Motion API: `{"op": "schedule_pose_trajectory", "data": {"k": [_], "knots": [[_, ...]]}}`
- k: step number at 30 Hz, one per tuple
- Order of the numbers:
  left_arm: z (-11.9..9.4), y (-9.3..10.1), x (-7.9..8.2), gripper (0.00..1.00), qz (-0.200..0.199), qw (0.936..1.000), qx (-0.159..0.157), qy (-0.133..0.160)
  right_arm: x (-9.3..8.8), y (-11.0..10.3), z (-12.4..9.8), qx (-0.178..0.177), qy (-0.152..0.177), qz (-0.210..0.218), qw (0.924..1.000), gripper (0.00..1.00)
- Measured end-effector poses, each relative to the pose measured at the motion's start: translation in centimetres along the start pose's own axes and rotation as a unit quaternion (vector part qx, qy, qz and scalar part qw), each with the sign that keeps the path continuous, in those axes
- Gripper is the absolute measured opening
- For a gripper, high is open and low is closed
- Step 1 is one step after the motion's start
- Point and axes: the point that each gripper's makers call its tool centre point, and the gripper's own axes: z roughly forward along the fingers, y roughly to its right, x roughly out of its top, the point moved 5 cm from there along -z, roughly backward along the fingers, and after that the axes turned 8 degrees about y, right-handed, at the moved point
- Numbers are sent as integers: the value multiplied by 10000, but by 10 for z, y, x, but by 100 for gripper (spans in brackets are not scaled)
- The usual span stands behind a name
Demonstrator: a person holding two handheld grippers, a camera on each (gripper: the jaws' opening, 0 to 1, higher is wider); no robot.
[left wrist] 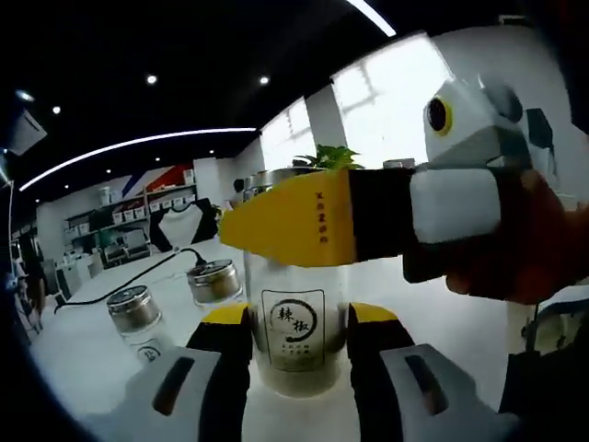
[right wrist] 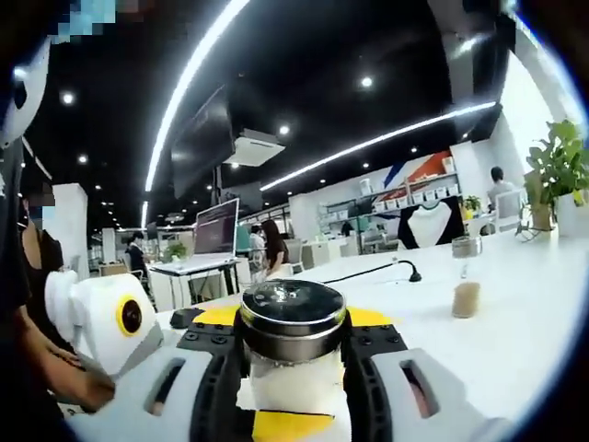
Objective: Rotate the seasoning bottle until the label or dispensing opening points toward the visible target arrow and the bottle remains upright within the marked orientation range
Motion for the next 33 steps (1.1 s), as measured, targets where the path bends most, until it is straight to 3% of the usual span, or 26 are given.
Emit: {"op": "schedule_pose_trajectory", "data": {"k": [3,8,9,11,12,17,23,24,33], "knots": [[-4,-2,3,42,42,9997,177,156,-1,-7,0,-95,39,-30,9999,40],[-5,-4,1,42,49,9998,73,189,-1,-4,-1,-19,-96,13,10000,39],[-5,-4,0,42,0,9996,-41,282,-1,-3,-1,95,-122,29,9999,39],[-4,-1,0,42,-731,9952,-516,397,-1,2,-3,242,-274,2,9993,39],[-4,0,0,42,-842,9936,-624,427,-1,2,-3,362,-345,123,9987,39],[-4,-2,5,43,-547,9938,-811,535,2,0,-5,770,-301,32,9966,39],[-5,1,10,42,-1332,9778,-1419,776,10,3,-8,1291,-295,218,9910,39],[-5,0,9,42,-1383,9765,-1470,752,11,0,-9,1517,-341,274,9875,39],[-5,8,7,43,-1796,9584,-2106,704,12,-2,-16,2231,-351,512,9728,39]]}}
